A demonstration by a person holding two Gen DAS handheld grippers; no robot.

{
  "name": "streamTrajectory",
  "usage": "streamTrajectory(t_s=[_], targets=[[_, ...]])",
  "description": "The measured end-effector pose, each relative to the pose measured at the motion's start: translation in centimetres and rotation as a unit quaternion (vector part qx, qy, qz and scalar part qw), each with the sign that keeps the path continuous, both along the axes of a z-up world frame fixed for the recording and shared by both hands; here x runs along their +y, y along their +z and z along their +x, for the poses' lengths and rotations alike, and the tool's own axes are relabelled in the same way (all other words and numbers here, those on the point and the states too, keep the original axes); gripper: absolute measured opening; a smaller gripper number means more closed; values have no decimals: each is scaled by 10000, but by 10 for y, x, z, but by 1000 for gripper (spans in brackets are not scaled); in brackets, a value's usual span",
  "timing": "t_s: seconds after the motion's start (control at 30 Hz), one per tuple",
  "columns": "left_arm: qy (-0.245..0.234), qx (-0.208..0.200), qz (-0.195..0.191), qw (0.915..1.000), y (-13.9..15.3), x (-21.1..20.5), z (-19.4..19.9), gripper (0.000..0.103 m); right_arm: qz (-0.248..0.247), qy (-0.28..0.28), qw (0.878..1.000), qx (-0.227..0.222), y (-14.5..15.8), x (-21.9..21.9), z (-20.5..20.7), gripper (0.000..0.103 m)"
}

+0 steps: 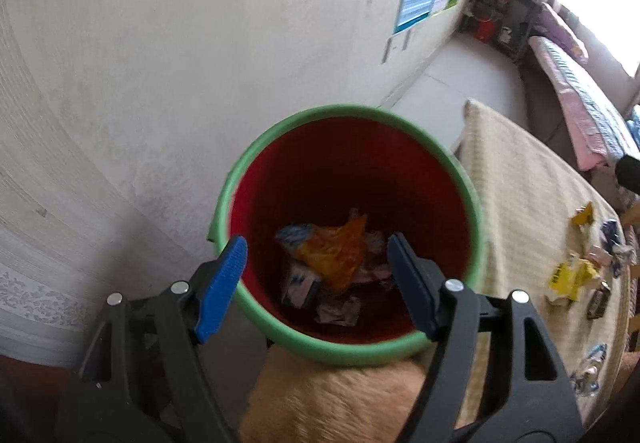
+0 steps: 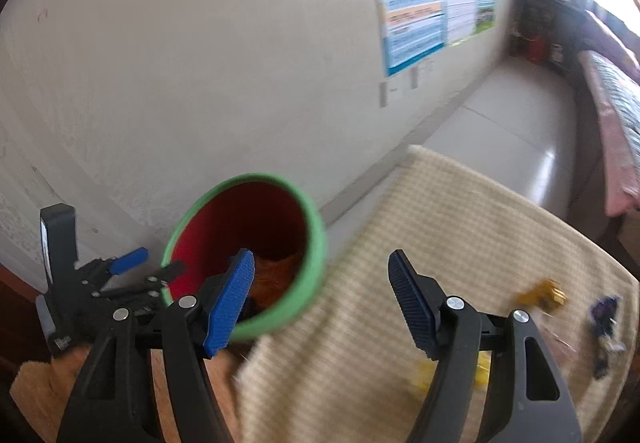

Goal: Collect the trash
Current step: 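Grasp the yellow paper wrapper with the left gripper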

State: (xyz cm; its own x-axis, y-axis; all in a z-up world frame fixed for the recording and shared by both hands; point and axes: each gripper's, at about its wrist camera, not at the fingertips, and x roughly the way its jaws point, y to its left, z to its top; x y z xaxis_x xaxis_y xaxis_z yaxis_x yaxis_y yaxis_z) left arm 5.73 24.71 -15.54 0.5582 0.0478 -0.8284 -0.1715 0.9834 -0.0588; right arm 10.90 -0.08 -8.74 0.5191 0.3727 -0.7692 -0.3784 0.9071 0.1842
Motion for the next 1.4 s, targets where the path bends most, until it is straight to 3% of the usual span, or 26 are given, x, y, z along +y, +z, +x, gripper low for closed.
streamTrajectory(t_s=[0.17, 0.33, 0.5, 0.67, 0.77, 0.87, 0.9, 0.93, 1.03, 1.3, 1.4], targets=[[-499, -94, -115, 9986, 14, -44, -5, 70, -185, -700, 9974, -16, 5, -86, -26, 68], [-1330, 22, -257, 9908, 15, -112, -6, 70, -420, -1765, 9831, 241, -18, -180, -60, 68], [-2315, 169, -321, 9722, 8, -202, 1, 70, 61, -2865, 9551, 756, -61, -258, -86, 68], [-3149, 279, 74, 9487, -9, -279, 13, 70, 415, -2997, 9495, 834, -76, -279, -86, 68], [-3247, 586, 330, 9434, -30, -298, 25, 70, 653, -2838, 9518, 965, -84, -275, -82, 68], [-3082, 1015, 336, 9453, -55, -303, 39, 68, 627, -2663, 9561, 1048, -90, -262, -78, 68], [-3026, 1153, 251, 9458, -62, -302, 43, 62, 626, -2601, 9575, 1082, -92, -258, -77, 68], [-3000, 1260, 208, 9454, -66, -302, 46, 49, 615, -2550, 9585, 1122, -94, -255, -76, 68], [-2974, 1328, 283, 9451, -70, -300, 46, 43, 639, -2512, 9584, 1194, -100, -253, -74, 68], [-2560, 1401, 25, 9565, -60, -265, 13, 46, 526, -2399, 9594, 1385, -113, -243, -72, 68], [-2507, 1337, -33, 9588, -58, -258, 1, 58, 399, -2320, 9603, 1494, -124, -234, -69, 68]])
